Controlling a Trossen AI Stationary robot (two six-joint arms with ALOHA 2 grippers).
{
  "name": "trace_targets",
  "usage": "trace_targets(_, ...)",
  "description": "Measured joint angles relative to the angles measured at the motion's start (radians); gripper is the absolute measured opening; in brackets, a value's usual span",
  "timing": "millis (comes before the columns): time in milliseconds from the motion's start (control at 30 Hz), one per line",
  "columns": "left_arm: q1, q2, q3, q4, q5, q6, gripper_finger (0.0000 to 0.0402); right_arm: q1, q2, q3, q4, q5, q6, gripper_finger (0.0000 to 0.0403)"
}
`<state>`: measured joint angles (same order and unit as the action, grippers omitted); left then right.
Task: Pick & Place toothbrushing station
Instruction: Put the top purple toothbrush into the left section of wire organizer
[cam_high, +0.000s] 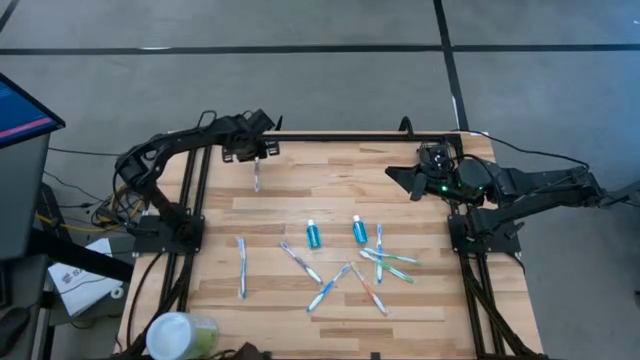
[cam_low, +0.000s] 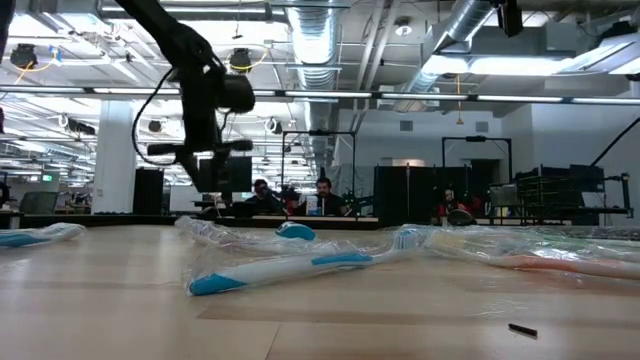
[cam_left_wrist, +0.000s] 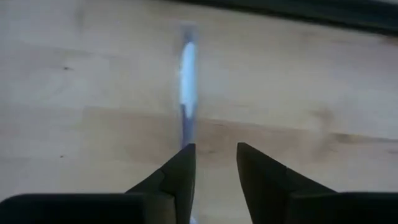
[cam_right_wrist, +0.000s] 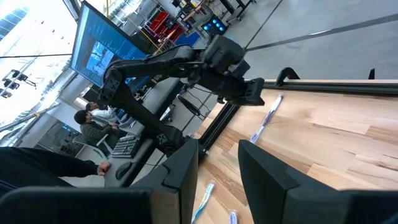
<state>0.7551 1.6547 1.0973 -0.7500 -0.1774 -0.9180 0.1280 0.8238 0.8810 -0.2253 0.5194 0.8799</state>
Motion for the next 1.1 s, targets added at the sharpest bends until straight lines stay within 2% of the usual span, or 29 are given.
trace_targets(233, -0.010, 0.110, -0.001, -0.005, 0.061, -0.029, 0.0170, 0.000, 0.000, 0.000, 0.000, 0.000, 0.003, 0.0108)
trace_targets(467, -0.005, 0.079, -0.001, -0.001, 0.005, -0.031, 0.0199, 0.002, 0.000, 0.000, 0.000, -0.003, 0.003, 0.0108)
trace_targets(867, 0.046, 0.084, -0.001, 0.029, 0.045, -0.024, 0.0191, 0.000, 0.000, 0.000, 0.000, -0.006, 0.002, 0.0108)
trace_targets(1100, 0.045, 0.156, -0.001, 0.023, 0.096, -0.028, 0.0182, 0.000, 0.000, 0.000, -0.001, -0.006, 0.001, 0.0108)
